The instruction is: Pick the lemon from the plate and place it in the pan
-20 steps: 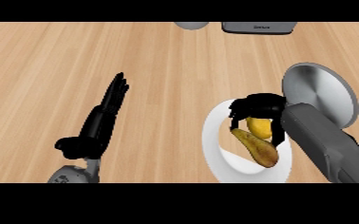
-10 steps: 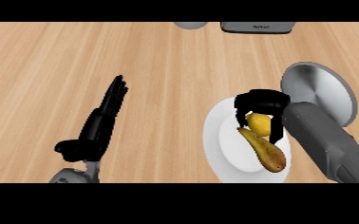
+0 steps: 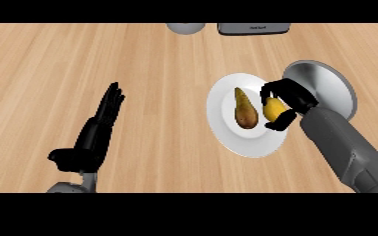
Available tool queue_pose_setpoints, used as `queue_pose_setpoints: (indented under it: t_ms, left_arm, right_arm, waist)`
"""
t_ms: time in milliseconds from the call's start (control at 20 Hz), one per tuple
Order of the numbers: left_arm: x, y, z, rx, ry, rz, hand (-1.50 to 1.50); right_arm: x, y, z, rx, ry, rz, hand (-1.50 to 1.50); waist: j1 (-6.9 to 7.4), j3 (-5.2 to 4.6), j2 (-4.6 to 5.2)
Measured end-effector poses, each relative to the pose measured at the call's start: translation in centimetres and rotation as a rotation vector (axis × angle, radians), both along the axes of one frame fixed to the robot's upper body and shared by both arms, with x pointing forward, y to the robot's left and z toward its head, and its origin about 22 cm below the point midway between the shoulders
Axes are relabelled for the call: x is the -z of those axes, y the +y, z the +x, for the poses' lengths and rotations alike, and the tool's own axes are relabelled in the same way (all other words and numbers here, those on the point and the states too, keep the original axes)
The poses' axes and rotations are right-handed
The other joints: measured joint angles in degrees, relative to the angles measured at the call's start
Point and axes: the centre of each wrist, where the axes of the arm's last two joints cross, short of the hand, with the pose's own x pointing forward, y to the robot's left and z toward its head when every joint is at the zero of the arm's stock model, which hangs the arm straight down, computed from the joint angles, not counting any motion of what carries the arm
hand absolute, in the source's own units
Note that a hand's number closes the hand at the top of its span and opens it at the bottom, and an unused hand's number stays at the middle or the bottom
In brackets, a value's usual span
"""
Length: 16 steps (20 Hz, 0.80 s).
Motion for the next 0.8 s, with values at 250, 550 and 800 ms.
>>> queue_pose_setpoints:
  t_ms: [250, 550, 800]
  left_arm:
    - [0.4, 0.4, -0.4, -0.027, 0.019, 0.001, 0.00]
    - [0.8, 0.7, -0.9, -0.039, 0.022, 0.003, 0.00]
    - [0.9, 1.0, -1.5, -0.040, 0.012, 0.005, 0.00]
  right_arm:
    - [-1.6, 2.5, 1.5, 0.331, -0.178, 0.006, 1.50]
    - [-3.3, 7.1, 2.3, 0.588, -0.312, 0.109, 1.50]
    - [-5.2, 8.5, 2.1, 0.757, -0.340, 0.200, 1.50]
  waist:
    - [-1.57, -0.03, -0.96]
    - [-2.10, 0.07, -0.94]
    - [-1.87, 0.18, -0.60]
